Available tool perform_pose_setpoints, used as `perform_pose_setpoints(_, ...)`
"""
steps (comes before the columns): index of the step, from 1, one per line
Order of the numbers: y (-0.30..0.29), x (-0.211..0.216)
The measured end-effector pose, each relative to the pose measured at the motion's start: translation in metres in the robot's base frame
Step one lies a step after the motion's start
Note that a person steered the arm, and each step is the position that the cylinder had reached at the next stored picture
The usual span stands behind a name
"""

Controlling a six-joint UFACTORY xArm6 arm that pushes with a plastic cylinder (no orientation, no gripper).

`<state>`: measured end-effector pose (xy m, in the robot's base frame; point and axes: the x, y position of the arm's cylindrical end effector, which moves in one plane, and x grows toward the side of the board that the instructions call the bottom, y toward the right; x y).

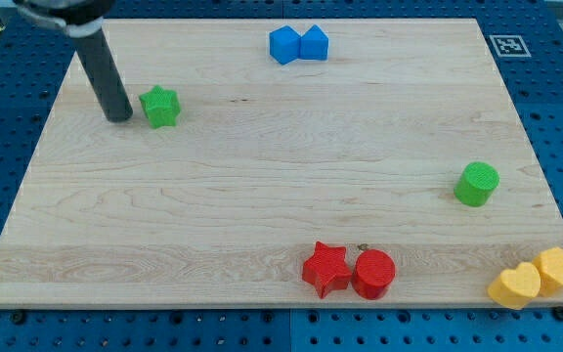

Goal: Slide the green star towards the top left corner of the board

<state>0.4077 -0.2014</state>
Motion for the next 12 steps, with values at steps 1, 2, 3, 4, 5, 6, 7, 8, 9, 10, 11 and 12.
perform_pose_setpoints(1,0.037,0.020)
perform_pose_setpoints(2,0.060,-0.012)
perform_pose_setpoints(3,0.036,-0.065)
perform_pose_setpoints(4,0.032,-0.088)
perform_pose_setpoints(5,0.038,-0.066)
perform_pose_setpoints(6,0.021,-0.070)
perform_pose_setpoints(7,-0.020,-0.102)
perform_pose_setpoints(8,-0.030,-0.117)
perform_pose_setpoints(9,-0.029,-0.104)
perform_pose_setpoints(10,-0.017,-0.089)
perform_pose_setpoints(11,-0.023,-0.108)
perform_pose_setpoints(12,-0.033,-0.136)
